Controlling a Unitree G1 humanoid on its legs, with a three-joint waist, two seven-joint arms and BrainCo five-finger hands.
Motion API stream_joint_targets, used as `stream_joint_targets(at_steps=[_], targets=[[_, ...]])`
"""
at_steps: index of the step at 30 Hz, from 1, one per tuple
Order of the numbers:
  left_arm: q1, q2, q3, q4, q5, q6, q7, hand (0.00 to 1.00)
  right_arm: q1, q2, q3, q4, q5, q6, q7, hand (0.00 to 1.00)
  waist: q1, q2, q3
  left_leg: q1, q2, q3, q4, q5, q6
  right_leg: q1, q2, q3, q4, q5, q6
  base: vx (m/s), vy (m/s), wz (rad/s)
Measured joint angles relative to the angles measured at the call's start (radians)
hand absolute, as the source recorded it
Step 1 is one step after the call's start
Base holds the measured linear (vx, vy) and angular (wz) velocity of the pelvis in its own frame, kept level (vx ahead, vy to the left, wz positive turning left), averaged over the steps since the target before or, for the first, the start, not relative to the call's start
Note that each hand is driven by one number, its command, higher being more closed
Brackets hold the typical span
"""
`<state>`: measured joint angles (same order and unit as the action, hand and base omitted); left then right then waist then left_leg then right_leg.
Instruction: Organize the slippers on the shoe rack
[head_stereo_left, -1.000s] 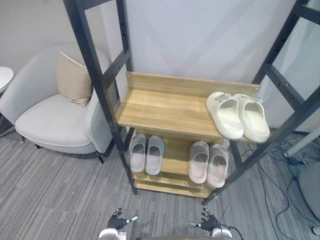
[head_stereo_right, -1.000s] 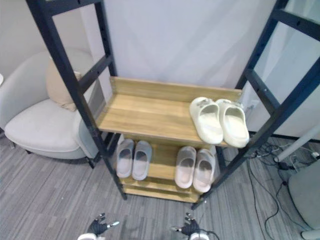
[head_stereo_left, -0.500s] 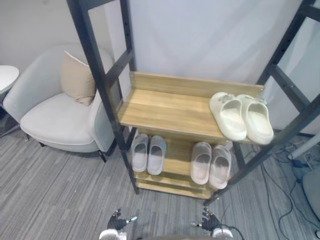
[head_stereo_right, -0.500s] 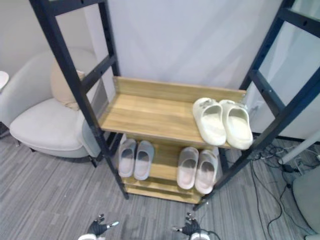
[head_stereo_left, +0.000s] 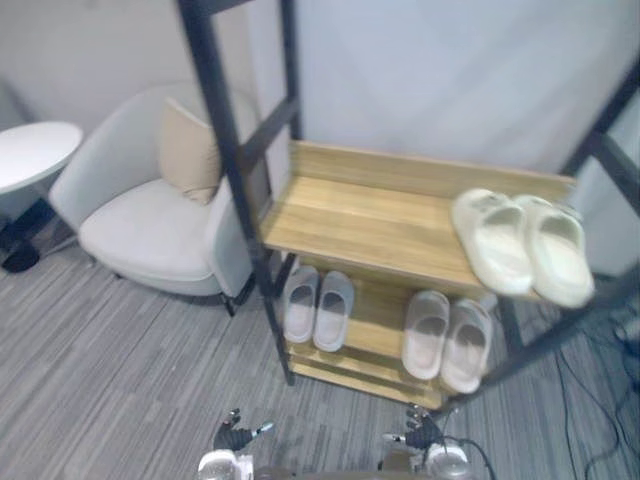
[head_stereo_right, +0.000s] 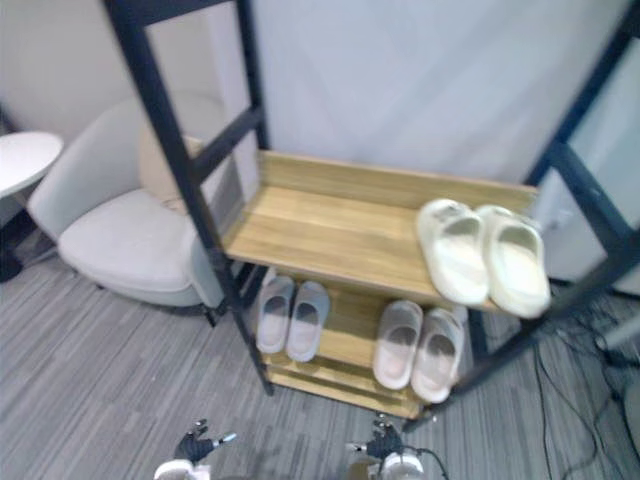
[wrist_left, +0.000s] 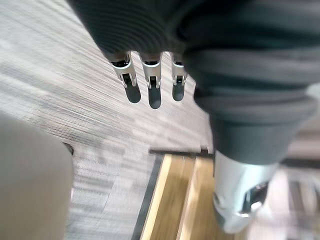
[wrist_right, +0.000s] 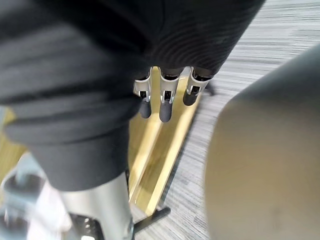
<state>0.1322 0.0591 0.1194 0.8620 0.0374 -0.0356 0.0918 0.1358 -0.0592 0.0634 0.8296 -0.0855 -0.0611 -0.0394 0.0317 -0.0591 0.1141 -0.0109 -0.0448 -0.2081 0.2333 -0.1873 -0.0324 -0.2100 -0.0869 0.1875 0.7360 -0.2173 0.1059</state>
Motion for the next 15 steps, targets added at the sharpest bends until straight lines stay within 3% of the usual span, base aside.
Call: stream_joint_targets(at_steps=[1,3,4,6,9,10,11,13,15], targets=[[0.000,0.005,0.000,-0.020,-0.001,0.000,0.003,0.00,0.021,0.011,0.005,-0.023,0.002,0.001,-0.001,0.00,0.004,-0.016,-0.002,-0.029,-0.026,-0.064,0.021,-0.003,-0.010,0.019,0.037,0.100,-0.089,-0.014,0.003,0.11,-0.184,1.61],[-0.003,-0.011,-0.001,-0.033,-0.002,0.003,0.012,0.00,0.023,0.012,0.010,-0.032,0.007,0.002,-0.002,0.00,0.009,-0.011,0.001,-0.064,-0.049,-0.121,0.064,0.000,-0.027,0.088,0.023,0.120,-0.184,-0.073,0.010,0.15,-0.237,1.40],[-0.001,-0.029,0.000,-0.051,-0.002,0.002,0.015,0.00,0.016,0.012,0.009,-0.031,0.008,0.004,-0.003,0.00,0.032,0.012,0.008,-0.071,-0.037,-0.140,0.056,0.006,-0.037,0.123,0.015,0.070,-0.253,-0.081,-0.002,0.09,-0.231,0.98],[0.012,-0.040,0.001,-0.057,-0.004,0.000,0.019,0.00,0.006,0.022,0.018,-0.032,0.008,0.010,-0.003,0.00,0.044,0.030,0.007,-0.091,-0.019,-0.159,0.034,0.029,-0.068,0.159,0.013,0.010,-0.331,-0.082,-0.006,0.01,-0.214,0.79],[0.009,-0.041,0.002,-0.070,-0.020,-0.001,0.018,0.00,-0.015,0.059,0.020,-0.032,0.009,0.015,-0.006,0.00,0.042,0.033,0.016,-0.130,0.007,-0.127,-0.006,0.103,-0.078,0.175,0.006,-0.105,-0.375,-0.067,-0.032,-0.07,-0.143,0.95],[0.007,-0.042,0.005,-0.072,-0.026,-0.001,0.019,0.00,-0.025,0.063,0.019,-0.032,0.009,0.016,-0.010,0.00,0.040,0.026,0.021,-0.143,0.035,0.002,-0.015,0.104,-0.041,0.176,-0.002,-0.154,-0.397,-0.059,-0.044,-0.12,-0.068,0.97],[0.003,-0.043,0.005,-0.071,-0.025,0.000,0.019,0.00,-0.031,0.062,0.017,-0.032,0.009,0.016,-0.012,0.00,0.037,0.032,0.021,-0.155,0.054,0.087,0.002,0.094,-0.027,0.175,-0.003,-0.178,-0.402,-0.059,-0.044,-0.08,-0.036,0.99],[-0.002,-0.043,0.003,-0.062,-0.024,0.003,0.019,0.00,-0.051,0.048,0.015,-0.032,0.009,0.021,-0.025,0.00,0.011,0.051,0.028,-0.193,0.135,0.449,0.106,0.046,0.018,0.171,-0.023,-0.281,-0.389,-0.062,-0.057,-0.08,-0.010,1.09],[-0.017,-0.043,-0.005,-0.052,-0.020,0.002,0.019,0.00,-0.053,0.047,0.015,-0.031,0.009,0.022,-0.025,0.00,0.005,0.060,0.031,-0.201,0.165,0.605,0.141,0.031,0.042,0.184,-0.040,-0.352,-0.362,-0.070,-0.062,-0.06,0.072,1.07]])
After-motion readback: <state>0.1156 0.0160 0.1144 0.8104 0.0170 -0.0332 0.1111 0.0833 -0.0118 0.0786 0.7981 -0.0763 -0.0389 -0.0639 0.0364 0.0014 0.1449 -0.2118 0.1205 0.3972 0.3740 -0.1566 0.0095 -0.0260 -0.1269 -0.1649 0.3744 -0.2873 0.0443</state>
